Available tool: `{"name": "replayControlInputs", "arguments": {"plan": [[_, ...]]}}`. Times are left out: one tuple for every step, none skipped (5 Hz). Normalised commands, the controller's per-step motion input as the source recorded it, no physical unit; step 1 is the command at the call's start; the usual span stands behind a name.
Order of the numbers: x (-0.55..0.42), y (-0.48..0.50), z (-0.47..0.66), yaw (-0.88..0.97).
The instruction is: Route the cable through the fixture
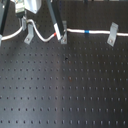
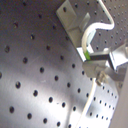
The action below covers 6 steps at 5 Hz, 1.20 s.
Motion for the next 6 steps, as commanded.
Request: {"name": "replayControlInputs", "arguments": {"plan": [[-0.104,0.003,0.0,0.29],[-0.016,-0.02,0.19,0.22],[-0.001,0.003,0.13,0.21],[-0.105,0.085,0.05,0.07],[-0.196,0.17,0.03,0.13],[-0.183,0.179,0.04,0.16]]}}
